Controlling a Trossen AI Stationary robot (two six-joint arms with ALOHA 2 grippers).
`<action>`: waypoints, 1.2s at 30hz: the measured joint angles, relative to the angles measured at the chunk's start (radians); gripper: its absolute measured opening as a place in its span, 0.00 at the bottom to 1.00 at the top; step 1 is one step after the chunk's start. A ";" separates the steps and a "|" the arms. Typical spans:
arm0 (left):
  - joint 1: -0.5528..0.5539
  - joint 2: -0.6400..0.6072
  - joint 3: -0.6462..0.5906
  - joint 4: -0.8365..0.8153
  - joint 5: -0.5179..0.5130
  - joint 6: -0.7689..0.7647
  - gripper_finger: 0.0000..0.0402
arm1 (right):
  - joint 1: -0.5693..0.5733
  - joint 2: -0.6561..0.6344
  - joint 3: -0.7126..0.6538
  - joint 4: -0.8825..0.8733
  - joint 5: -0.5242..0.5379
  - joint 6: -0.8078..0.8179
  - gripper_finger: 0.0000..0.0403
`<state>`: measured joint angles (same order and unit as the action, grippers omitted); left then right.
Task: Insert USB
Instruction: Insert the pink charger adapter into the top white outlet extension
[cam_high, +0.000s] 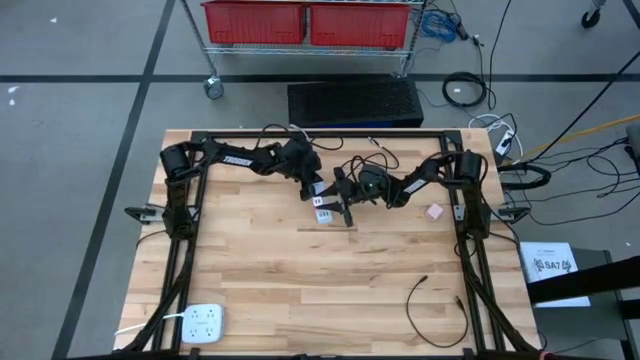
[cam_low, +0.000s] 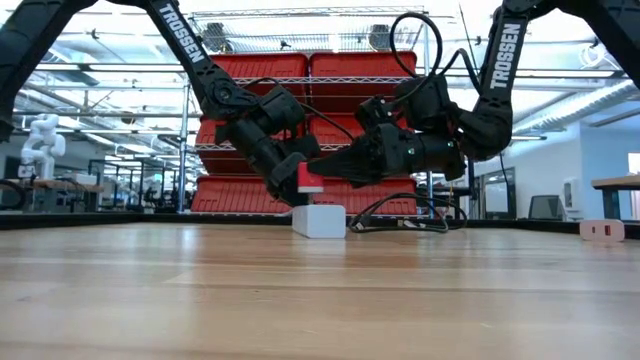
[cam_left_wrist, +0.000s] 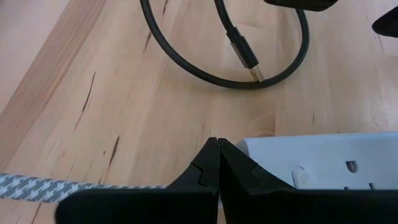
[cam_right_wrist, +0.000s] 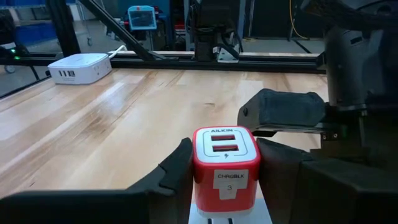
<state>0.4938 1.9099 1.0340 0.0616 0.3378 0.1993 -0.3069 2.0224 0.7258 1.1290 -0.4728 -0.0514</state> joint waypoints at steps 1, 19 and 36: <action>0.000 0.000 0.000 0.000 0.000 0.000 0.00 | 0.000 0.000 0.000 0.000 0.000 0.000 0.29; -0.003 0.000 0.000 0.001 -0.002 0.016 0.00 | -0.011 -0.028 -0.066 0.035 0.023 0.013 0.29; -0.005 0.000 0.001 0.002 -0.002 0.016 0.00 | -0.010 -0.033 -0.062 -0.066 0.045 -0.029 0.29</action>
<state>0.4885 1.9099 1.0348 0.0631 0.3355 0.2153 -0.3172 1.9889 0.6636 1.0634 -0.4275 -0.0808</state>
